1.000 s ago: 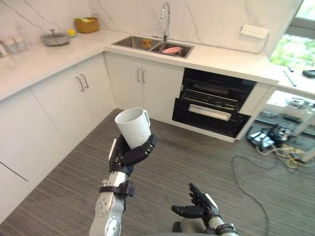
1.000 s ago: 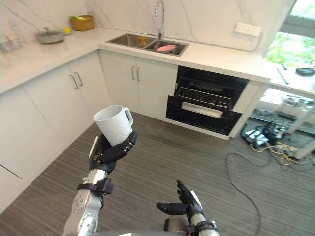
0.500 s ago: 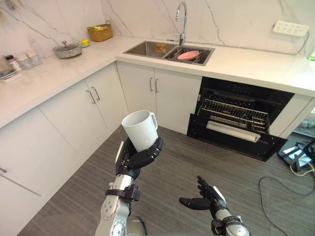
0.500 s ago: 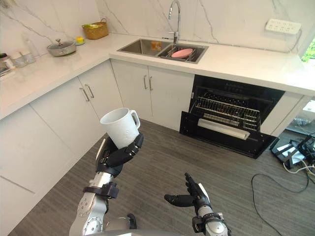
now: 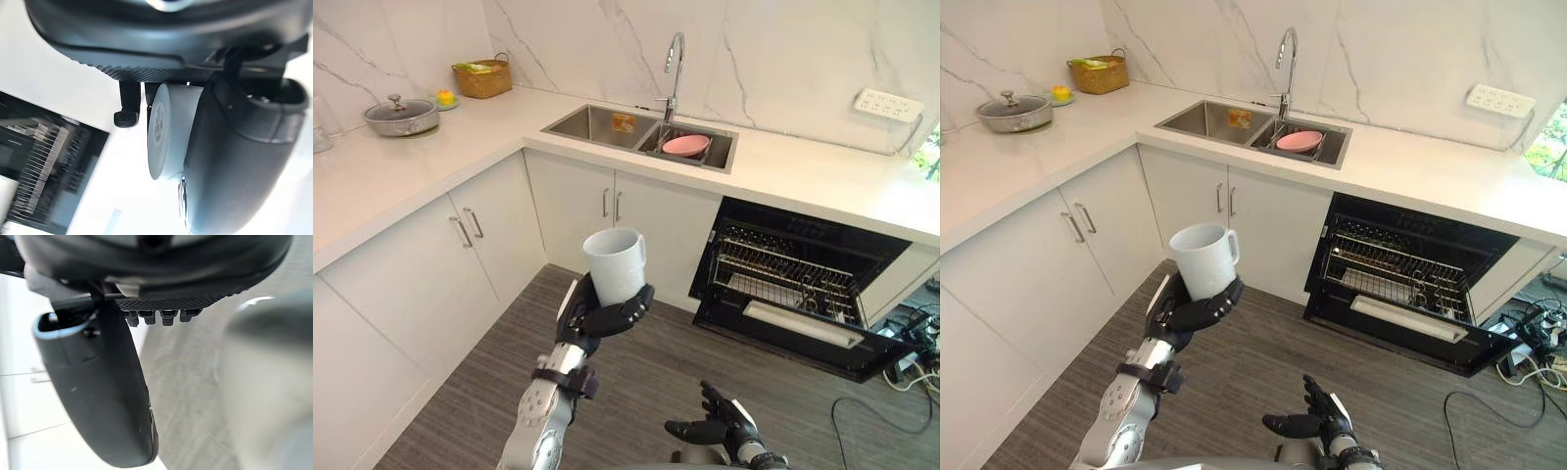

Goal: Walk over to the sink, pick up the cup, carry it to the dishwasher, place the cup inside the dishwasher, then close the dishwasher door

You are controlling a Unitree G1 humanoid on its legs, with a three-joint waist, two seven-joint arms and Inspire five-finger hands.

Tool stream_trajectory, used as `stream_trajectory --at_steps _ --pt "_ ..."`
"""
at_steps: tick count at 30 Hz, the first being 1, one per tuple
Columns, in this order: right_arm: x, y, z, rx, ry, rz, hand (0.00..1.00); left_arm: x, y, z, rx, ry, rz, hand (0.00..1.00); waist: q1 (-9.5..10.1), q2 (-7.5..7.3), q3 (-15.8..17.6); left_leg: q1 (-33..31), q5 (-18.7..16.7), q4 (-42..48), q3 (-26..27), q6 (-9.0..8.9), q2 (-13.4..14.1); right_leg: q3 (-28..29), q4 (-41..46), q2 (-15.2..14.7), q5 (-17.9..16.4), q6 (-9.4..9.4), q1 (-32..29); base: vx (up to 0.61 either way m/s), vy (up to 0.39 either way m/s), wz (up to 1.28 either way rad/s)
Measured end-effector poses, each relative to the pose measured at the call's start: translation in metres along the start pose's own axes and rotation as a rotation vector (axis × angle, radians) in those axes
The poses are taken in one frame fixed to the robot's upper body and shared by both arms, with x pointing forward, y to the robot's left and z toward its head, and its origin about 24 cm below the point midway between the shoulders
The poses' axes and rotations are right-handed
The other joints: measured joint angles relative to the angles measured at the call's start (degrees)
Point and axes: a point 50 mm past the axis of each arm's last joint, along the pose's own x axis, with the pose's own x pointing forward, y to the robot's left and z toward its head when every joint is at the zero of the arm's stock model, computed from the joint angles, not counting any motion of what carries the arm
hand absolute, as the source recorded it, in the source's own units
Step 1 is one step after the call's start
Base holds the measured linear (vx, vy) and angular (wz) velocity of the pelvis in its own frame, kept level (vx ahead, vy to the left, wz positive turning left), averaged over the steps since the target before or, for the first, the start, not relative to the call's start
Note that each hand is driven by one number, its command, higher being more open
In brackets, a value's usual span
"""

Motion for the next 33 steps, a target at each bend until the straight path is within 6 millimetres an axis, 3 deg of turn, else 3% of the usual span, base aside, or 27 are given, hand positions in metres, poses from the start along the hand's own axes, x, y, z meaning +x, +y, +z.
stream_trajectory --at_steps 2,3,4,5,6,7,9,11,14,15,16,17,21,24,29,30,33 --pt "-0.001 0.002 0.0 0.007 -0.007 -0.001 1.0 0.001 -0.004 0.0 -0.004 0.0 -0.031 0.0 -0.36 -1.58 -0.8 1.9 -1.5 0.3 -1.2 -1.77 -0.9 1.9 -3.1 0.0 9.3 -3.1 0.0 0.48 -0.178 0.38" --pt "-0.001 -0.002 -0.001 0.003 0.006 -0.018 1.0 0.0 -0.01 -0.009 -0.037 0.027 -0.026 0.0 -0.21 1.01 -1.1 2.9 -2.0 1.5 -1.6 -2.4 1.3 0.2 -1.4 1.0 6.5 -3.48 1.3 0.47 -0.196 0.23" --pt "0.0 -0.001 0.001 0.003 -0.001 -0.017 1.0 -0.001 -0.014 -0.012 -0.051 0.036 -0.033 0.0 0.28 2.34 -0.6 1.3 -1.9 7.4 -1.6 -2.4 3.5 -0.8 -1.9 2.2 4.8 -3.93 3.1 0.52 -0.241 0.15" --pt "0.0 -0.001 0.002 0.002 -0.007 -0.015 1.0 -0.001 -0.016 -0.013 -0.056 0.036 -0.038 0.0 0.52 2.97 -0.2 -0.2 -1.7 12.0 -1.6 -2.63 4.7 -1.3 -2.2 2.9 4.1 -4.16 4.1 0.39 -0.202 0.12" --pt "0.001 -0.001 0.005 0.0 -0.021 -0.01 1.0 0.0 -0.019 -0.013 -0.067 0.032 -0.04 0.0 0.79 4.0 0.5 -4.6 0.9 23.6 -2.4 -2.52 7.9 -2.1 -3.0 4.5 2.7 -4.86 6.4 0.42 -0.246 0.03" --pt "0.001 0.0 0.008 -0.005 -0.032 -0.007 1.0 0.001 -0.021 -0.014 -0.072 0.033 -0.046 0.0 1.05 4.1 0.7 -9.6 5.1 34.5 -3.6 -2.27 10.9 -2.2 -4.3 6.1 1.8 -5.67 8.6 0.33 -0.184 -0.09" --pt "0.001 -0.001 0.014 -0.01 -0.058 -0.011 1.0 0.001 -0.024 -0.015 -0.077 0.036 -0.067 0.0 1.9 4.25 0.6 -14.2 3.9 39.6 -3.8 -2.34 13.1 -1.5 -6.5 7.6 0.4 -6.73 12.1 0.35 -0.148 -0.32" --pt "0.002 -0.002 0.022 -0.012 -0.091 -0.019 1.0 0.001 -0.026 -0.014 -0.084 0.03 -0.084 0.0 2.32 4.06 0.4 -16.3 1.3 35.5 -3.3 -1.78 12.5 -0.4 -8.0 7.8 -0.2 -7.34 13.6 0.3 -0.053 -0.39" --pt "0.006 -0.002 0.035 -0.001 -0.135 -0.02 1.0 0.0 -0.025 -0.014 -0.077 0.036 -0.095 0.0 4.31 3.51 0.2 -16.8 0.1 18.1 -5.7 -1.23 7.5 4.7 -10.0 7.3 0.7 -5.88 14.9 0.29 0.076 -0.81" --pt "0.008 -0.001 0.037 0.001 -0.141 -0.018 1.0 0.0 -0.024 -0.015 -0.071 0.04 -0.097 0.0 4.78 3.53 0.2 -16.8 1.1 11.8 -8.7 -0.99 5.1 6.9 -9.8 7.1 0.6 -5.33 14.7 0.26 0.167 -0.88" --pt "0.009 -0.001 0.039 -0.001 -0.145 -0.022 1.0 0.0 -0.024 -0.015 -0.072 0.039 -0.098 0.0 5.02 4.14 -0.1 -16.7 8.4 5.5 -10.6 -1.12 3.9 8.8 -9.0 7.7 0.0 -4.14 14.0 0.28 0.224 -0.91" --pt "0.009 0.0 0.038 0.001 -0.142 -0.021 1.0 -0.001 -0.025 -0.015 -0.073 0.041 -0.1 0.0 5.18 4.68 -0.5 -16.6 9.6 4.9 -11.0 -3.96 4.0 9.9 -8.5 8.0 -0.7 -3.27 13.8 0.22 0.181 -0.78" --pt "0.007 0.019 0.024 0.077 -0.108 -0.001 1.0 -0.005 -0.023 -0.02 -0.066 0.07 -0.094 0.0 4.32 0.77 -1.3 -13.4 10.1 0.1 -6.7 -2.73 1.0 13.7 -8.6 4.9 -1.3 -1.41 13.0 0.13 0.157 -0.39" --pt "0.003 0.022 0.017 0.09 -0.086 0.0 1.0 -0.004 -0.025 -0.02 -0.068 0.07 -0.098 0.0 3.52 0.64 -1.4 -11.8 10.3 -1.5 -6.0 -2.38 0.1 14.1 -11.0 4.1 -0.6 -0.21 14.7 0.03 0.087 -0.09" --pt "0.0 0.02 0.011 0.093 -0.069 -0.013 1.0 -0.005 -0.03 -0.021 -0.074 0.064 -0.11 0.0 3.54 0.56 -1.8 -11.1 10.7 -3.1 -6.0 -1.73 0.2 13.7 -12.6 4.2 0.0 -0.06 15.4 -0.03 -0.008 0.03" --pt "0.0 0.019 0.017 0.098 -0.097 -0.015 1.0 -0.004 -0.032 -0.024 -0.076 0.075 -0.117 0.0 3.59 -0.83 -2.7 -10.2 13.3 -7.5 -5.6 -1.52 0.4 13.7 -17.9 4.5 3.6 0.14 17.1 0.0 0.0 0.0" --pt "0.0 0.019 0.017 0.098 -0.097 -0.015 1.0 -0.004 -0.032 -0.024 -0.076 0.075 -0.117 0.0 3.57 -0.83 -2.7 -10.2 13.3 -7.5 -5.6 -1.52 0.4 13.7 -17.9 4.5 3.6 0.14 17.1 0.0 0.0 0.0"
